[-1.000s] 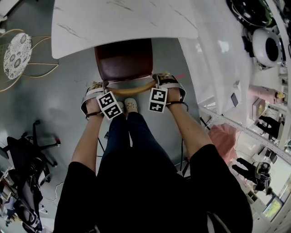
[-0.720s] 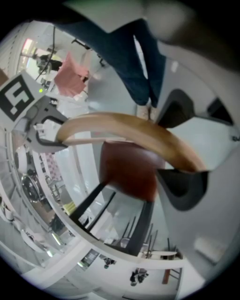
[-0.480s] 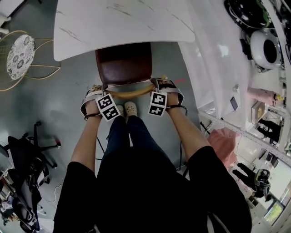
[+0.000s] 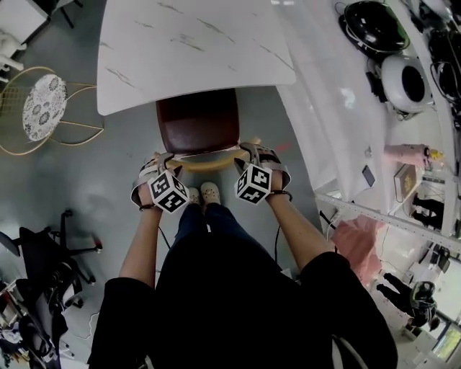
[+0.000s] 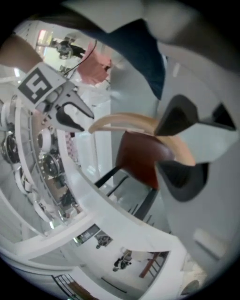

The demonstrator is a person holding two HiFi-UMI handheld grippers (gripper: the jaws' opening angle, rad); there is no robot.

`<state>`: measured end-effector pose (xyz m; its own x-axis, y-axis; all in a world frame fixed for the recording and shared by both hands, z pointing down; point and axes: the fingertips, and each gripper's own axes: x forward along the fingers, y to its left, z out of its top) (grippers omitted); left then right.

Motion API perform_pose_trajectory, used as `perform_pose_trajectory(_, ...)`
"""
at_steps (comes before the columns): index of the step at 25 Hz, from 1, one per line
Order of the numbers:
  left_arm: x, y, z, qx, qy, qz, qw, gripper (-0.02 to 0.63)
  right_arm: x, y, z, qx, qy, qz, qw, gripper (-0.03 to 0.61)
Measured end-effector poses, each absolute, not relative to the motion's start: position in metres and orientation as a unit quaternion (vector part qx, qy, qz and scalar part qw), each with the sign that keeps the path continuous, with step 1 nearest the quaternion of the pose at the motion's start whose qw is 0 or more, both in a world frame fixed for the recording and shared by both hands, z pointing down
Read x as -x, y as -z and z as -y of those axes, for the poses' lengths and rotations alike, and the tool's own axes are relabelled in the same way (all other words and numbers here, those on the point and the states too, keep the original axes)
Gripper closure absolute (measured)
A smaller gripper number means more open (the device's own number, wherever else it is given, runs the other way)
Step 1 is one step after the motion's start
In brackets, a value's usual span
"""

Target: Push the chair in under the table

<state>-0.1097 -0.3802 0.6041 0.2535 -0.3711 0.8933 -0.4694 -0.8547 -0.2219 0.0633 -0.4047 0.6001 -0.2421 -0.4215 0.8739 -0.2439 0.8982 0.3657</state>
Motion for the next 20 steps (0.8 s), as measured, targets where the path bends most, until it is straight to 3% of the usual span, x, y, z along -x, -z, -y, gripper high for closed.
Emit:
perform_pose_trajectory(2,0.106,-0.583,0.384,-0.8,-0.525,0.287,0.044,0.478,-0.056,-0.576,0.412,-0.245,0.085,0.793,0.551,0.46)
perform_pose_trajectory(7,0.097,-0.521,0.397,-0.825,-0.441,0.351,0.041,0.598,-0.03,-0.507,0.422,-0.316,0.055,0.834,0.449,0.525)
perform_pose_trajectory(15,0.091,-0.402,0.418,-0.843,-0.295,0.449,-0.003,0.604,-0.034,-0.414,0.433,-0.434,-0.04,0.851,0.294,0.557)
perform_pose_trajectory(20,0.108,-0.325,0.428,-0.831,-0.196,0.52,-0.014,0.606,-0.042,-0.34,0.443,-0.486,-0.029,0.849,0.207,0.558)
